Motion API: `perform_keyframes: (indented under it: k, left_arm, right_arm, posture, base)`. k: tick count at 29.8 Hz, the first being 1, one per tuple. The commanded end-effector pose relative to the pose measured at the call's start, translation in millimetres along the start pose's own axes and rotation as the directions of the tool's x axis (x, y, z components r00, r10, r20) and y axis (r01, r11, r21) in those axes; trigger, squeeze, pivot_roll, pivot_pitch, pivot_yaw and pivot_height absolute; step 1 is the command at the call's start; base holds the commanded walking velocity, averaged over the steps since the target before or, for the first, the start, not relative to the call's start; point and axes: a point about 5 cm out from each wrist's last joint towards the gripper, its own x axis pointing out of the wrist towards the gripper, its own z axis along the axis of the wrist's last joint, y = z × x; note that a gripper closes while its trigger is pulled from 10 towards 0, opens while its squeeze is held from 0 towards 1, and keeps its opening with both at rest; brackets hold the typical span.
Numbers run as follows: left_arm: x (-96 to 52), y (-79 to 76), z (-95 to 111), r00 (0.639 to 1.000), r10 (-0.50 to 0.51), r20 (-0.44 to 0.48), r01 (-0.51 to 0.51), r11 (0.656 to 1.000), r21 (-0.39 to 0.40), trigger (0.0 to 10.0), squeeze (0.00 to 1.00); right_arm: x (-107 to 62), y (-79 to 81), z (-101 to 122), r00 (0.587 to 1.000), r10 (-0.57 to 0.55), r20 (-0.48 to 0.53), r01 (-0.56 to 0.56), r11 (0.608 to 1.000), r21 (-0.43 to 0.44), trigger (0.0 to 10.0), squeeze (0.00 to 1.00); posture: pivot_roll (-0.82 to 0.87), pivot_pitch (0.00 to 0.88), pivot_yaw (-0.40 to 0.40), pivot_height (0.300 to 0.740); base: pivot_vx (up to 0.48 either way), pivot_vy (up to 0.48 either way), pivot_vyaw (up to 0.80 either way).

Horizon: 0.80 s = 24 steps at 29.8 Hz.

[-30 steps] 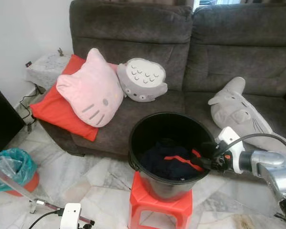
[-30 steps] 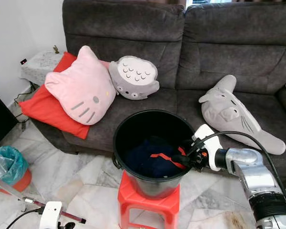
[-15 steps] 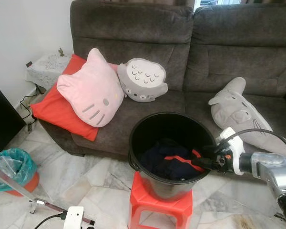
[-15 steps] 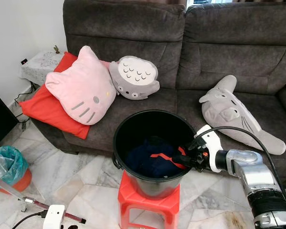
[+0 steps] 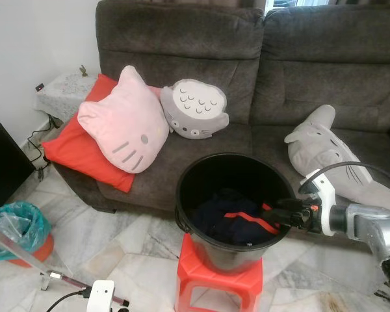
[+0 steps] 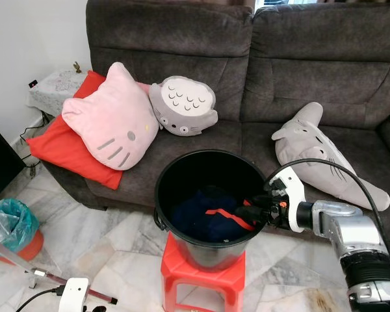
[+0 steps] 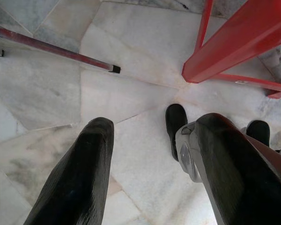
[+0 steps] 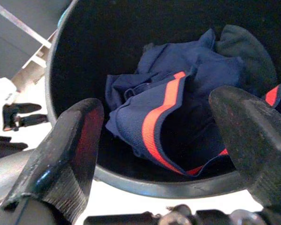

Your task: Hang hanger

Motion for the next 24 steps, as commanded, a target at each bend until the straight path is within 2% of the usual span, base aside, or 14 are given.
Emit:
perform_keyframes:
  k: [1, 3, 4, 6, 9, 17, 24]
  left_arm:
    - [-0.3, 2.3, -1.4, 1.000, 0.005, -0.019, -0.005, 1.000, 0.017, 10.0, 0.00]
    - [-0.2, 2.4, -1.2, 1.000, 0.005, -0.019, -0.005, 1.000, 0.017, 10.0, 0.00]
    - [-0.3, 2.5, -1.4, 1.000, 0.005, -0.019, -0.005, 1.000, 0.017, 10.0, 0.00]
    - [-0.6, 2.6, -2.8, 1.000, 0.006, -0.022, -0.006, 1.000, 0.017, 10.0, 0.00]
    - [-0.2, 2.3, -1.3, 1.000, 0.007, -0.021, -0.007, 1.000, 0.017, 10.0, 0.00]
    - [0.1, 2.5, -0.3, 1.000, 0.010, -0.022, -0.009, 1.000, 0.014, 10.0, 0.00]
    - [-0.3, 3.4, -1.7, 1.000, 0.011, -0.027, -0.011, 1.000, 0.015, 10.0, 0.00]
  right_arm:
    - [-2.6, 2.5, 11.3, 1.000, 0.026, 0.007, -0.025, 1.000, -0.014, 10.0, 0.00]
    - [-3.9, 0.5, 11.6, 1.000, 0.024, -0.001, -0.024, 1.000, -0.012, 10.0, 0.00]
    - [-4.1, -0.3, 10.8, 1.000, 0.022, -0.020, -0.023, 0.999, -0.047, 10.0, 0.00]
    - [-4.1, 6.9, 6.0, 0.993, 0.102, -0.066, -0.110, 0.987, -0.121, 10.0, 0.00]
    - [-1.6, 10.2, 0.8, 0.984, 0.129, -0.126, -0.146, 0.980, -0.138, 10.0, 0.00]
    - [3.1, 11.0, -6.0, 0.974, 0.157, -0.166, -0.174, 0.980, -0.097, 10.0, 0.00]
    - [-0.9, 3.5, -13.5, 0.973, 0.086, -0.216, -0.104, 0.992, -0.074, 10.0, 0.00]
  posture:
    - [-0.09, 0.000, 0.067, 0.740]
    - [-0.09, 0.000, 0.067, 0.740]
    - [-0.09, 0.000, 0.068, 0.740]
    - [-0.09, 0.000, 0.068, 0.740]
    - [-0.08, 0.000, 0.068, 0.740]
    - [-0.08, 0.006, 0.069, 0.740]
    - [-0.08, 0.013, 0.071, 0.740]
  base:
    - [0.000, 0.000, 0.00]
    - [0.000, 0.000, 0.00]
    - [0.000, 0.000, 0.00]
    - [0.000, 0.000, 0.00]
    - [0.000, 0.000, 0.00]
    - [0.000, 0.000, 0.00]
    - [0.000, 0.000, 0.00]
